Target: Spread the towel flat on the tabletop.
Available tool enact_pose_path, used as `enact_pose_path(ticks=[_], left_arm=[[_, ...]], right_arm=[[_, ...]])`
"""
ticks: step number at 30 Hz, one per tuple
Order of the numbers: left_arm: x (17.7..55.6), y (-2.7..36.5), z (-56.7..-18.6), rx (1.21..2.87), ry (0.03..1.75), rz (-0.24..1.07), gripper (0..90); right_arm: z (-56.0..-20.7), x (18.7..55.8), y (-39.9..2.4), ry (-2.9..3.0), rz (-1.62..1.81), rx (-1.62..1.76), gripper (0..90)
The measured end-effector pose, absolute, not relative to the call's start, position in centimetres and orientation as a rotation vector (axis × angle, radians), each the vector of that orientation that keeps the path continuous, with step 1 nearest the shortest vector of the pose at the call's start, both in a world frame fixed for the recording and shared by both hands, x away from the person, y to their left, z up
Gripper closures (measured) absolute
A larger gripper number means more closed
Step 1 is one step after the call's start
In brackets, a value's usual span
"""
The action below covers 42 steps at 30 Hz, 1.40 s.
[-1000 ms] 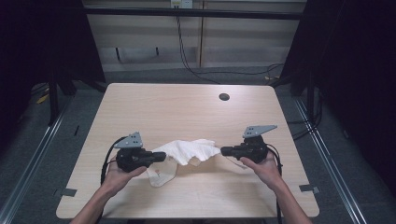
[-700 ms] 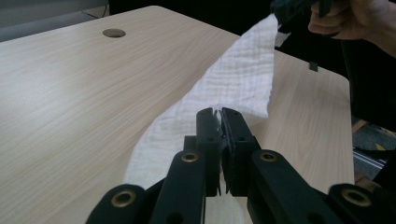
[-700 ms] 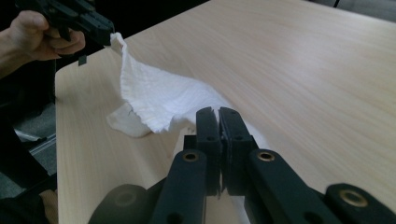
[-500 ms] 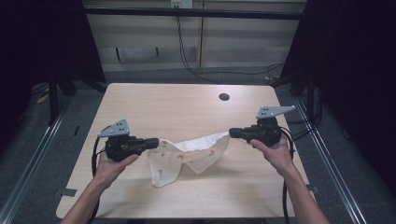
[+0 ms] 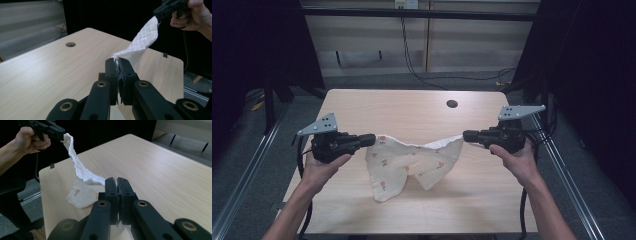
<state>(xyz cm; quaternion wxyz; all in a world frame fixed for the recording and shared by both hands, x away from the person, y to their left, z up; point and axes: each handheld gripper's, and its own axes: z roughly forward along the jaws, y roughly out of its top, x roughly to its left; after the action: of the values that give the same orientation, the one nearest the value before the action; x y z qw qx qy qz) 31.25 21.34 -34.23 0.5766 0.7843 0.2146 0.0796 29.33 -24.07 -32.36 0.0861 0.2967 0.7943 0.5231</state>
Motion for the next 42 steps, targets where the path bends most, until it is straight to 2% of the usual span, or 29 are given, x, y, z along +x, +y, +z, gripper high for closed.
enact_pose_path(ticks=[12,14,18,21,27,28,32,34,42], left_arm=[[28.1,22.1,-30.8,1.783,0.425,0.194,87.1],[27.4,21.9,-29.9,1.788,0.407,0.191,87.1],[27.5,21.8,-29.5,1.788,0.421,0.207,87.1],[28.0,21.5,-30.0,1.81,0.437,0.206,87.1],[30.0,20.2,-33.2,1.865,0.491,0.195,87.1],[30.8,19.9,-34.0,1.865,0.516,0.174,87.1],[32.1,19.4,-34.9,1.872,0.552,0.157,87.1],[32.6,19.1,-35.5,1.881,0.572,0.149,87.1],[34.4,19.2,-37.6,1.893,0.641,0.131,87.0]], right_arm=[[-27.8,24.4,-25.2,2.282,1.597,0.733,87.8],[-26.1,22.3,-25.0,2.253,1.596,0.68,87.7],[-25.0,21.3,-25.5,2.22,1.603,0.688,87.7],[-25.7,21.6,-26.1,2.217,1.588,0.729,87.7],[-29.3,23.1,-26.5,2.245,1.533,0.855,87.7],[-30.7,24.1,-26.8,2.249,1.527,0.897,87.7],[-32.0,25.5,-27.1,2.25,1.529,0.955,87.8],[-33.4,27.4,-27.6,2.243,1.543,1.031,87.9],[-35.3,30.0,-27.5,2.256,1.538,1.093,87.9]])
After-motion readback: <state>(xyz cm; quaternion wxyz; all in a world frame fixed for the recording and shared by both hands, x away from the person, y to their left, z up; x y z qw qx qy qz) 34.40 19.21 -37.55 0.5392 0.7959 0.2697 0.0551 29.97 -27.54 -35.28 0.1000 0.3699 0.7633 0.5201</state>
